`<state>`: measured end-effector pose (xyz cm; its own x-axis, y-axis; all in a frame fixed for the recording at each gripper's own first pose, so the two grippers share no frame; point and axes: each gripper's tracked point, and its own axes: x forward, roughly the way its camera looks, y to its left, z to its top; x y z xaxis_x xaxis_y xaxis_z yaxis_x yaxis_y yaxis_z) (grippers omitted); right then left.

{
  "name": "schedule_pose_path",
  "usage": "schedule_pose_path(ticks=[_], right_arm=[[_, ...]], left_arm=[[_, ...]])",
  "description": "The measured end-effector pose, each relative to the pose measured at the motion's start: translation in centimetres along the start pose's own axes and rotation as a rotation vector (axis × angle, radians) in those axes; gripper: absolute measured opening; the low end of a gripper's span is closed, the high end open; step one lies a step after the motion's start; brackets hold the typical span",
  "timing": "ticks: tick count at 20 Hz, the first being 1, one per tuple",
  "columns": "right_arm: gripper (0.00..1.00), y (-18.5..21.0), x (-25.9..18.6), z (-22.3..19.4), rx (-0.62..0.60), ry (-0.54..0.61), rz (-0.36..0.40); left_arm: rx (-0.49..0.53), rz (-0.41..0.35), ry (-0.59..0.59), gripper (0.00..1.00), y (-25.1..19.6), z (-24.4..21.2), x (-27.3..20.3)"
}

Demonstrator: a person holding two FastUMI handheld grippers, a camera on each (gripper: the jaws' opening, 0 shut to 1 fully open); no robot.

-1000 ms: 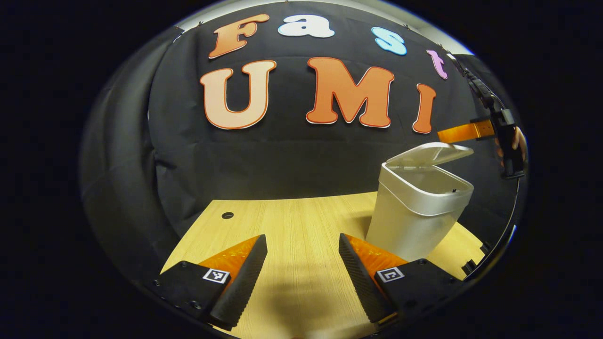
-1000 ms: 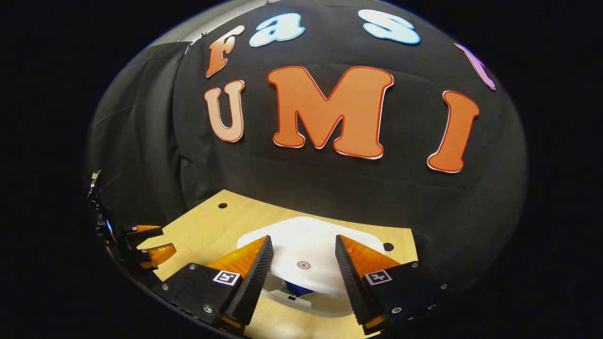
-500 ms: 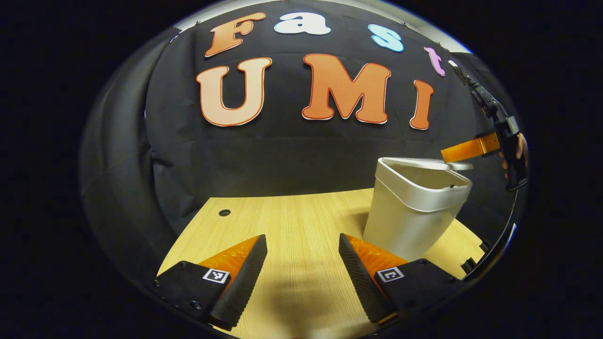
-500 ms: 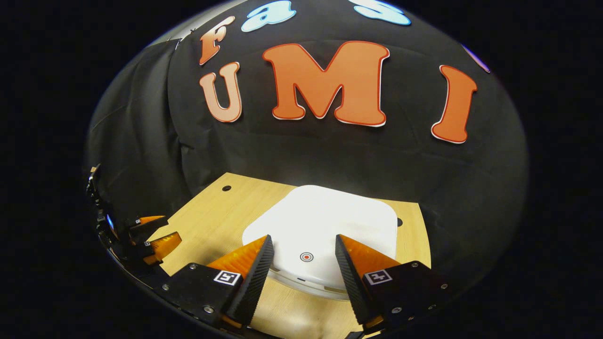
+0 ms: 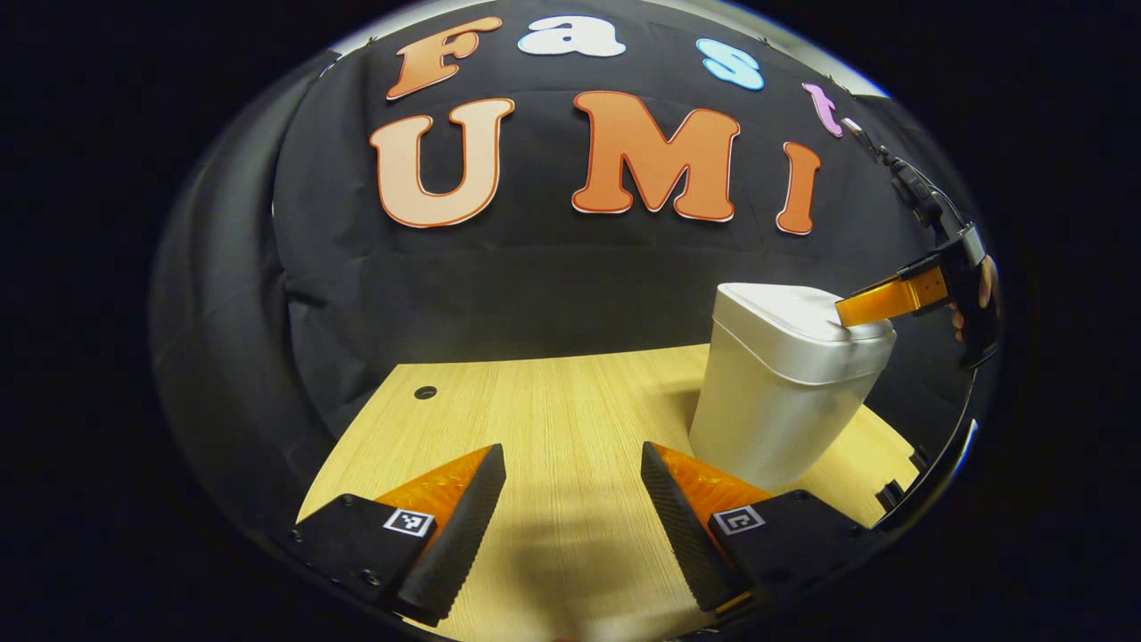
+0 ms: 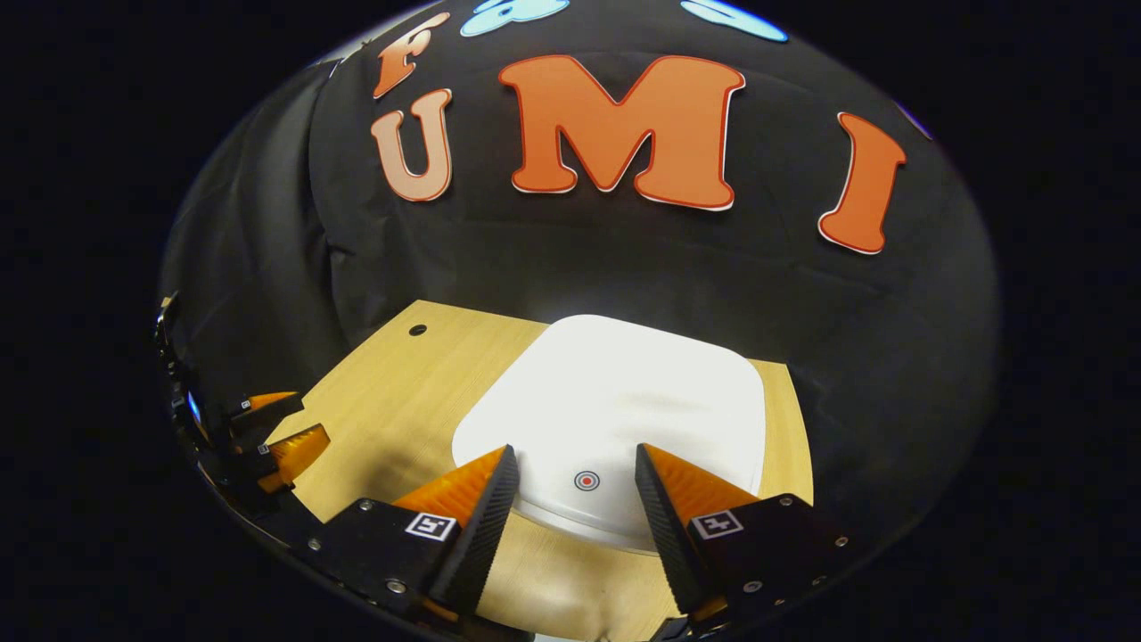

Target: Press the lid of the desktop garbage bin to open it, pick up the crumpled paper on the desktop and throw it into the bin, then pick up the pop can on the desktop and drop it into the bin, and finally close the garbage bin lid.

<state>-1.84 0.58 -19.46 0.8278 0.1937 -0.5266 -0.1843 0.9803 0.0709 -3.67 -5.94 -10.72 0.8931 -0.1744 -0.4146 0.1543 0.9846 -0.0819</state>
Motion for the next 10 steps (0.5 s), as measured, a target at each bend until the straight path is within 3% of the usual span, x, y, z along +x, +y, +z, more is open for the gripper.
schedule_pose_path(ticks=[5,6,7,10], right_arm=[[0.77,0.0,0.4,-0.1,0.029,0.015,-0.035],[0.70,0.0,0.4,0.0,0.040,0.019,-0.034],[0.74,0.1,0.4,-0.1,0.051,0.032,-0.032],[0.69,0.2,0.4,-0.3,0.058,0.022,-0.033]], left_arm=[[-0.010,0.014,0.007,0.98,0.7,0.1,0.1],[-0.015,0.016,0.007,0.98,0.8,0.3,0.0],[-0.017,0.016,0.004,0.97,0.9,0.5,0.1],[-0.016,0.012,-0.019,0.98,1.0,1.9,0.1]])
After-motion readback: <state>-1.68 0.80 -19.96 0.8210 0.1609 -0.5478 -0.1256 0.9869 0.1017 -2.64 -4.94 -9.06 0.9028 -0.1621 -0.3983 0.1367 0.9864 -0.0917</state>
